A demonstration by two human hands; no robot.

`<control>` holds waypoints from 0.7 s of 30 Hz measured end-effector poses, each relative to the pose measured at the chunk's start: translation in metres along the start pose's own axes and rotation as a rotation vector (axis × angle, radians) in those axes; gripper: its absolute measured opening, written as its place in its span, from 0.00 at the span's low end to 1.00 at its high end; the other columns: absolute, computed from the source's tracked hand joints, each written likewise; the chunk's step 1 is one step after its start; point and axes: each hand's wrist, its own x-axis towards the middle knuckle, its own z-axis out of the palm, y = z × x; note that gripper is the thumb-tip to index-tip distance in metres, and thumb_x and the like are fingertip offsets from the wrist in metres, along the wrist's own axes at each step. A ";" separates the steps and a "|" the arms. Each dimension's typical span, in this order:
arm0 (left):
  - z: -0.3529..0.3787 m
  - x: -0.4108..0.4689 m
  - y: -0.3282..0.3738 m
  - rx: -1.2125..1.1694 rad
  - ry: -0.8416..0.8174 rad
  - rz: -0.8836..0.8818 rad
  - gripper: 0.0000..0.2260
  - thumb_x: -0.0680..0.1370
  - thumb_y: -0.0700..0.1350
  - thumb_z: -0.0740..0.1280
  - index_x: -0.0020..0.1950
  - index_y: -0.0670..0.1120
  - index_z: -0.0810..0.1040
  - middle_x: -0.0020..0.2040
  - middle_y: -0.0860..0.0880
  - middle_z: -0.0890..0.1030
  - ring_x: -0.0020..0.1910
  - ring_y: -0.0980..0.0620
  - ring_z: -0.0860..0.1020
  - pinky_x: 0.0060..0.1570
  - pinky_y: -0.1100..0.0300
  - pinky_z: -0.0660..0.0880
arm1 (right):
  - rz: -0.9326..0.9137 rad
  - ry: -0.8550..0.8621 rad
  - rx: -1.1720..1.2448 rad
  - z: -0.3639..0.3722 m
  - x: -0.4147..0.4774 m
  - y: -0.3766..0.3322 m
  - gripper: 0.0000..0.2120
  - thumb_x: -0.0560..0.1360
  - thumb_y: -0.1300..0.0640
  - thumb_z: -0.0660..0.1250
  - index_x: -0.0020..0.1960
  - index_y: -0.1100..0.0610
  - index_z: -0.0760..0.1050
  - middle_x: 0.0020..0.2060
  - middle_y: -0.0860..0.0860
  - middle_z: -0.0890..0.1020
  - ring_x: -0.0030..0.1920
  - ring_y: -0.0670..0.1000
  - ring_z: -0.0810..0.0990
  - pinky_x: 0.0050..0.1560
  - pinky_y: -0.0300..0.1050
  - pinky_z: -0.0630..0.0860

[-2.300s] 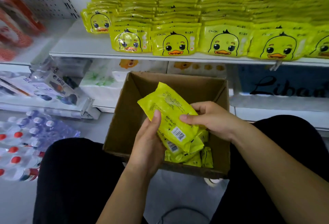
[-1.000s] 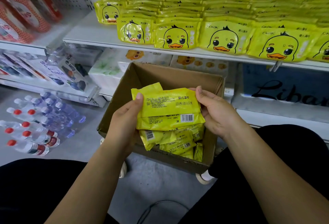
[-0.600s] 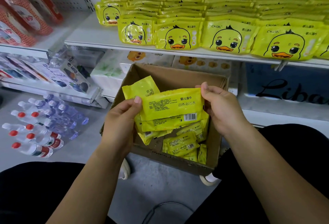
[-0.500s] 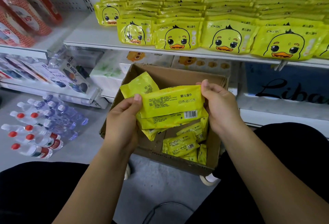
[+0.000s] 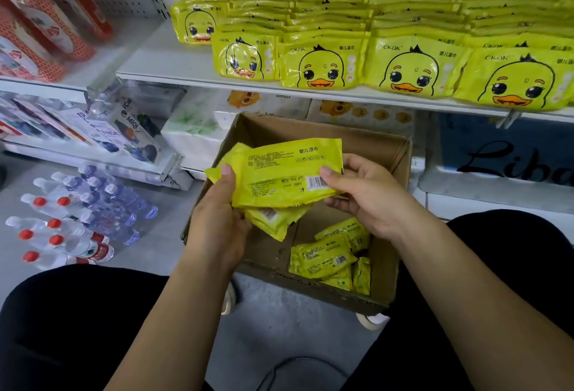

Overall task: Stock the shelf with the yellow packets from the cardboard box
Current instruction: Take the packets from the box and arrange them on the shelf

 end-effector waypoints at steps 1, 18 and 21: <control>-0.003 -0.001 -0.004 0.011 0.000 -0.045 0.22 0.81 0.56 0.65 0.69 0.45 0.78 0.61 0.44 0.85 0.59 0.45 0.84 0.56 0.45 0.81 | -0.004 0.014 0.010 0.000 0.002 -0.001 0.10 0.75 0.61 0.72 0.55 0.56 0.78 0.46 0.52 0.87 0.42 0.49 0.86 0.36 0.39 0.81; -0.032 0.040 0.033 0.559 0.113 0.317 0.23 0.81 0.60 0.66 0.40 0.41 0.76 0.35 0.41 0.80 0.34 0.52 0.78 0.39 0.52 0.80 | -0.383 0.244 -0.531 0.047 0.017 -0.013 0.12 0.82 0.60 0.65 0.65 0.53 0.74 0.37 0.51 0.87 0.34 0.50 0.86 0.35 0.39 0.81; -0.037 0.065 0.057 0.649 0.115 0.375 0.27 0.73 0.69 0.63 0.40 0.44 0.78 0.39 0.38 0.82 0.40 0.41 0.82 0.47 0.41 0.82 | -0.516 0.295 -0.629 0.067 0.029 -0.020 0.13 0.81 0.57 0.66 0.64 0.52 0.70 0.37 0.52 0.86 0.32 0.49 0.85 0.39 0.43 0.81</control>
